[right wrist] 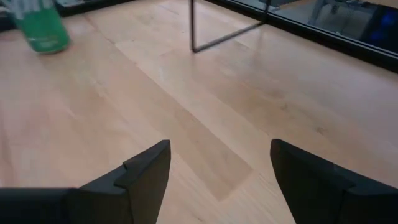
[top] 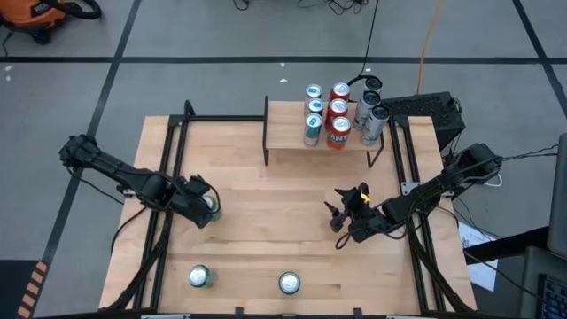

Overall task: Place canned beverage on shelf
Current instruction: Put the top green soda can on the shelf

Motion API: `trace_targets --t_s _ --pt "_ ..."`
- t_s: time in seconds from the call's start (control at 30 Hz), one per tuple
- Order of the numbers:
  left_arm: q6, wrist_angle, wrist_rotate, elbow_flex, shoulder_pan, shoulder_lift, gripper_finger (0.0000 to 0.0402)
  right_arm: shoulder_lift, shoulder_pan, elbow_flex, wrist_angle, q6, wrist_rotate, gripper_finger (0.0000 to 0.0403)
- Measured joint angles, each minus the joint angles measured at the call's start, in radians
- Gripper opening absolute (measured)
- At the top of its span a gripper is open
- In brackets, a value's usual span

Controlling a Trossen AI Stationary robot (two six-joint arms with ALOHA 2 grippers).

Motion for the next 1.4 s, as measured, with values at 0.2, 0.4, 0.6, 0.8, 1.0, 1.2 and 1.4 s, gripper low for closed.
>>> trace_targets --t_s 0.2,0.4,0.6,0.8,1.0,1.2,1.4 --pt "0.089 0.100 -0.050 -0.020 0.000 0.003 0.0294 0.000 -0.002 0.000 0.114 -0.094 -0.025 0.0265" --pt "0.273 0.243 -0.088 -0.048 0.000 0.014 0.0260 0.000 -0.041 0.000 0.229 -0.132 -0.057 0.0265" --pt "0.605 0.494 -0.085 -0.055 0.002 0.042 0.0228 0.001 -0.087 0.000 0.479 -0.431 -0.295 0.0265" --pt "0.853 0.791 -0.089 -0.052 0.037 0.097 0.0226 0.000 -0.133 0.000 0.667 -0.596 -0.480 0.0265" --pt "0.996 0.956 -0.052 -0.052 0.101 0.210 0.0225 0.065 -0.145 0.000 0.700 -0.593 -0.496 0.0265" --pt "1.054 1.207 0.070 -0.051 0.186 0.360 0.0224 0.254 -0.144 0.000 0.886 -0.616 -0.496 0.0265" --pt "1.051 1.333 0.223 -0.038 0.255 0.457 0.0224 0.373 -0.152 0.000 1.037 -0.617 -0.529 0.0270"
